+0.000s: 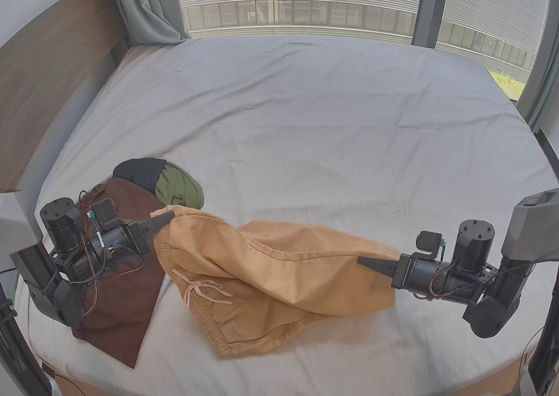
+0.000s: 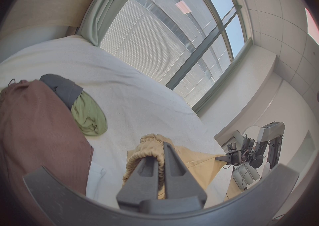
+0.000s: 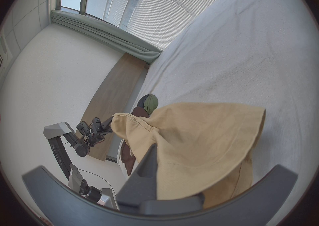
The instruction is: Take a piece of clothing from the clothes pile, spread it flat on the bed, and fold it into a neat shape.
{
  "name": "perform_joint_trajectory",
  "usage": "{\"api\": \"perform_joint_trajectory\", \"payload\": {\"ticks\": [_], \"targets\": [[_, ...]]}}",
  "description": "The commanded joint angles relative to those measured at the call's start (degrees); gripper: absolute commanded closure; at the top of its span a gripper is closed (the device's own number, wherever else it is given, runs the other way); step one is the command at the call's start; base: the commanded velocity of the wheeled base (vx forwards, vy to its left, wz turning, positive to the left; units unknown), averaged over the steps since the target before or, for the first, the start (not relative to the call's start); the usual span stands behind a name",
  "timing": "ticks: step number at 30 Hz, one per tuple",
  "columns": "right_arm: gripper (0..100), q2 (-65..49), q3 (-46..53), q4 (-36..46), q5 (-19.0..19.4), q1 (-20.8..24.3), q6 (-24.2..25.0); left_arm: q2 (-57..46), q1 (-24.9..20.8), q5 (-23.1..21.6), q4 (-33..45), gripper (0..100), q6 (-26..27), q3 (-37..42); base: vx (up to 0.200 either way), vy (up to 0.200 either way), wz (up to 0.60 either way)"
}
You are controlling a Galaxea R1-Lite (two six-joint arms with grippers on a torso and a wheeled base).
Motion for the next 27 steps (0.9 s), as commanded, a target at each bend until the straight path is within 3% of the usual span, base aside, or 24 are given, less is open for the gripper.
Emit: {"api": "perform_joint_trajectory", "payload": {"ticks": [1, 19, 27], "targets": [[100, -4.34, -0.06, 0.01, 0.01, 0.0, 0.05, -1.32, -0.48, -0.2, -0.01, 100, -0.03, -1.4, 0.0, 0.0, 0.0], [100, -11.46, -0.5, 0.1, 0.01, 0.97, -0.22, -5.02, -2.5, -0.82, -0.01, 100, 0.5, -2.37, 0.0, 0.0, 0.0], [100, -12.17, -0.85, 0.1, 0.01, 0.97, -0.22, -5.02, -2.5, -0.82, -0.01, 100, 4.45, -4.04, 0.0, 0.0, 0.0]]}}
